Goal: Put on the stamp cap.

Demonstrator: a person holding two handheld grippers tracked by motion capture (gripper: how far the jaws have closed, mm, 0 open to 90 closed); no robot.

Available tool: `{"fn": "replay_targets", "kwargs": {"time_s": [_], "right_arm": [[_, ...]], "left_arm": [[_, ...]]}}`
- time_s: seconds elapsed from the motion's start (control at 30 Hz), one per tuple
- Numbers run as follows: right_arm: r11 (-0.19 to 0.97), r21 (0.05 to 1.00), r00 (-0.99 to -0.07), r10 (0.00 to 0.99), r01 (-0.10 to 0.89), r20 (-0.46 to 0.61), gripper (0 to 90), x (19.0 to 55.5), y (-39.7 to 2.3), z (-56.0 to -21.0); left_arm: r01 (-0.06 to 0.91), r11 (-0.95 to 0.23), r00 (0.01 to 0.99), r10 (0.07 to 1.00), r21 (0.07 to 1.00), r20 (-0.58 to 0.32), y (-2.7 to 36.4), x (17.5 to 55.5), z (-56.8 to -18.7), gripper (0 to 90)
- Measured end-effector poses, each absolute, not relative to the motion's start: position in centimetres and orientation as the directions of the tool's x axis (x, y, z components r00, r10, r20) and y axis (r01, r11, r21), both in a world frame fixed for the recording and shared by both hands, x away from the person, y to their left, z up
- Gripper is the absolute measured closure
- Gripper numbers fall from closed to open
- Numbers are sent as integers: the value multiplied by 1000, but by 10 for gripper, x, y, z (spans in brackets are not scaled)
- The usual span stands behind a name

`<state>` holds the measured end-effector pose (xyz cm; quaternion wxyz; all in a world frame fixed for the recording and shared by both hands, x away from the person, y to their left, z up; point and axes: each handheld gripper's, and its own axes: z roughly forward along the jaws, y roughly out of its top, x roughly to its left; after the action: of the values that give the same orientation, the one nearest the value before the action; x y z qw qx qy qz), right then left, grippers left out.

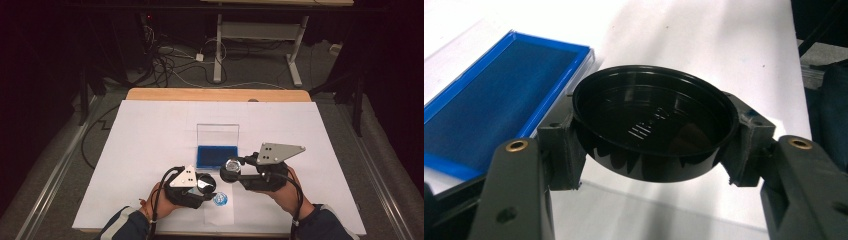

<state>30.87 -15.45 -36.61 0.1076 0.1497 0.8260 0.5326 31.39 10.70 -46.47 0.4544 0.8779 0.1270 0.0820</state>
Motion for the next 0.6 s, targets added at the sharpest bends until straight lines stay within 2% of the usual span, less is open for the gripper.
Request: {"fn": "replay_targets", "kwargs": {"time_s": [0.6], "right_arm": [[413, 898, -939, 343, 150, -1, 569, 310, -144, -382]], "left_arm": [[127, -505, 966, 258, 854, 9, 83, 311, -461, 358]]}}
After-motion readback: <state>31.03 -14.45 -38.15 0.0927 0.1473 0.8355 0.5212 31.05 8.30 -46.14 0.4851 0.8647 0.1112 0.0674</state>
